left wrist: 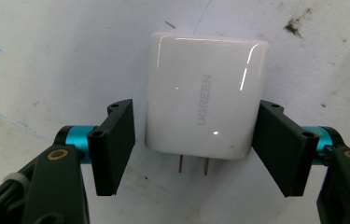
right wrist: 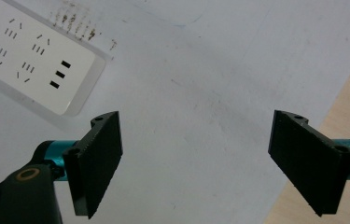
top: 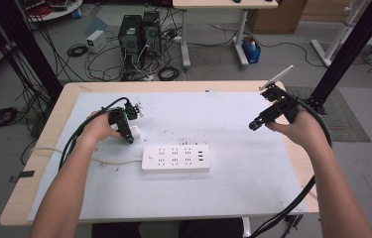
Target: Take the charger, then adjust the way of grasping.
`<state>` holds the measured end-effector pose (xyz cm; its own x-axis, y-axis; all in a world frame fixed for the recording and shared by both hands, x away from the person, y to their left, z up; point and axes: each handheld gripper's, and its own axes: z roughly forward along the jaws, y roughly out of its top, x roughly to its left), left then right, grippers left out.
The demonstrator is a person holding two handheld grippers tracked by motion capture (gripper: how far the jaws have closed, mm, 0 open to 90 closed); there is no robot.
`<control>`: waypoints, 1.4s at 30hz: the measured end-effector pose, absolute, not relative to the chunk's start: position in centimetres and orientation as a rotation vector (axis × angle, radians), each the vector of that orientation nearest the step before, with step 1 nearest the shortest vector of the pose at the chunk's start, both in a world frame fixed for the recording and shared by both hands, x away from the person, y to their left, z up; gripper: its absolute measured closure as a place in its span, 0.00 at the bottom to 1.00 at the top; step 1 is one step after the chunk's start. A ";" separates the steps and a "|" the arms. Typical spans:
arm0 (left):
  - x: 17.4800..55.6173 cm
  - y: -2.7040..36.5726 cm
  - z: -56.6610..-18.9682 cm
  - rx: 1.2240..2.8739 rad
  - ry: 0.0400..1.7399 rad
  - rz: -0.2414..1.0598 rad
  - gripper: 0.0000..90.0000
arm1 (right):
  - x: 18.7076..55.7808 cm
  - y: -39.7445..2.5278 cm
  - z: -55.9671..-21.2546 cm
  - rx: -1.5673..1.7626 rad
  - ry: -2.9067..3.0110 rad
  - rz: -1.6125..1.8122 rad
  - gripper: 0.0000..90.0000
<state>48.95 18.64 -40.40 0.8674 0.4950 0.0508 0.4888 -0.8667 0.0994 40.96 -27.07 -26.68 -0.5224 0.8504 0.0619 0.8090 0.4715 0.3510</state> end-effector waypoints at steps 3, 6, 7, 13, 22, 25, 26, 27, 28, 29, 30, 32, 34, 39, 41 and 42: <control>48.9 18.6 -40.6 2.952 0.775 0.114 0.45 | 40.9 -27.1 -26.8 1.460 2.595 0.518 0.19; 49.0 18.6 -40.6 2.956 0.765 0.106 0.46 | 40.9 -27.2 -26.8 1.463 2.588 0.516 0.19; 48.9 18.6 -40.6 2.959 0.764 0.110 0.46 | 40.9 -27.3 -26.8 1.461 2.587 0.522 0.19; 48.8 18.6 -40.1 2.945 0.776 0.152 0.47 | 40.8 -27.1 -26.8 1.459 2.587 0.512 0.19; 46.1 19.5 -33.5 2.834 0.779 0.186 0.47 | 40.7 -26.6 -26.4 1.461 2.587 0.508 0.19; 45.1 19.6 -31.1 2.807 0.773 0.180 0.47 | 40.8 -26.3 -26.3 1.458 2.592 0.502 0.19; 45.1 19.6 -31.1 2.807 0.773 0.180 0.47 | 40.8 -26.2 -26.2 1.454 2.594 0.499 0.19; 44.8 19.6 -30.4 2.805 0.775 0.183 0.47 | 40.8 -26.2 -26.2 1.454 2.594 0.499 0.19; 44.6 19.6 -29.8 2.808 0.774 0.194 0.47 | 40.8 -26.1 -26.1 1.450 2.595 0.499 0.19; 44.3 19.6 -29.2 2.811 0.773 0.194 0.47 | 40.8 -25.9 -25.9 1.453 2.595 0.494 0.19; 44.1 19.5 -28.7 2.811 0.776 0.190 0.47 | 40.8 -25.9 -25.9 1.453 2.595 0.494 0.19; 43.5 19.4 -27.9 2.818 0.754 0.205 0.47 | 40.7 -25.5 -25.5 1.456 2.592 0.483 0.19; 42.9 19.2 -27.2 2.820 0.739 0.218 0.47 | 40.5 -25.4 -25.1 1.457 2.594 0.484 0.19; 41.3 18.4 -25.7 2.780 0.648 0.249 0.47 | 40.2 -25.3 -24.3 1.526 2.614 0.574 0.19; 41.0 18.0 -25.7 2.780 0.627 0.253 0.47 | 40.2 -25.3 -24.2 1.569 2.632 0.612 0.19; 40.5 17.1 -25.7 2.776 0.569 0.263 0.47 | 40.3 -25.3 -24.2 1.597 2.637 0.625 0.19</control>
<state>40.53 17.10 -25.71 0.9050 0.4086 0.1182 0.3547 -0.8783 0.3207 40.32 -25.28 -24.20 -0.4844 0.8505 0.2049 0.8521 0.4055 0.3309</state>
